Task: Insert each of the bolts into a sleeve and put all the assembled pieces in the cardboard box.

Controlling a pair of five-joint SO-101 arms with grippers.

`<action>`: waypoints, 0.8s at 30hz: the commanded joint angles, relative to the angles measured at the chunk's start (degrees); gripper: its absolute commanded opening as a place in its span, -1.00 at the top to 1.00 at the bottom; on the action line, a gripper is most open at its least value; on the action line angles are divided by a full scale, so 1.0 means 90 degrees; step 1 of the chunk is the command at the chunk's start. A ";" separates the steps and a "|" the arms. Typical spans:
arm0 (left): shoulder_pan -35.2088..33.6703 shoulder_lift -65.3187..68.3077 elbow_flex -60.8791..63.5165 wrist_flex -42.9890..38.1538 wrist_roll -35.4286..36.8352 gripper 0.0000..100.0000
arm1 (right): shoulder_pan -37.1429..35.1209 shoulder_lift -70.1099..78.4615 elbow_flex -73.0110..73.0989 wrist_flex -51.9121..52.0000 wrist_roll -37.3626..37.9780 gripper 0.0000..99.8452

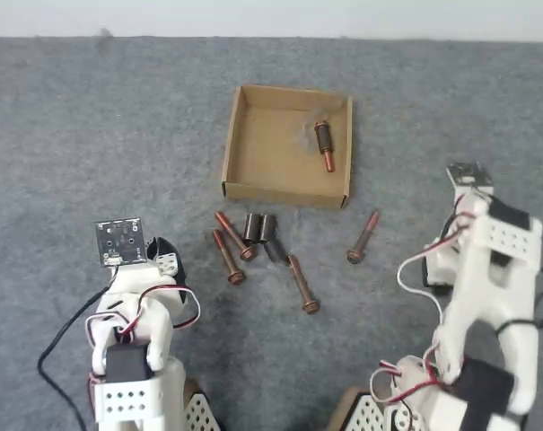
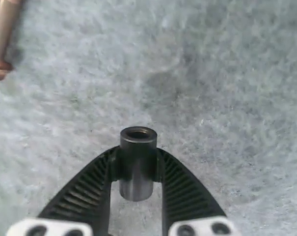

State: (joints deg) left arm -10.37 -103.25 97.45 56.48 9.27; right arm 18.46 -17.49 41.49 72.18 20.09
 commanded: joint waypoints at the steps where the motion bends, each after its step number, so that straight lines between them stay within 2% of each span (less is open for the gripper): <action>1: -0.0029 -0.0068 -0.0093 -0.0225 -0.0059 0.98 | 0.0288 -0.0708 0.0518 -0.0698 -0.0498 0.99; 5: -0.0029 -0.0068 -0.0093 -0.0186 -0.0166 0.98 | 0.0327 -0.1040 0.1582 -0.1617 -0.0821 0.98; 8: -0.0029 -0.0098 -0.0093 -0.0078 -0.0762 0.98 | 0.0112 -0.1148 0.2364 -0.2398 -0.0918 0.98; 18: -0.0049 -0.0107 -0.0190 -0.0059 -0.1026 0.98 | 0.0298 -0.1343 0.2403 -0.2281 -0.0928 0.99; 24: -0.0723 -0.0049 -0.1744 0.0410 -0.1241 0.98 | 0.0269 -0.1343 0.2422 -0.2291 -0.0928 0.99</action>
State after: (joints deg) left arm -14.77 -103.25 91.12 57.80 -1.01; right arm 20.57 -26.81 63.56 52.48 12.18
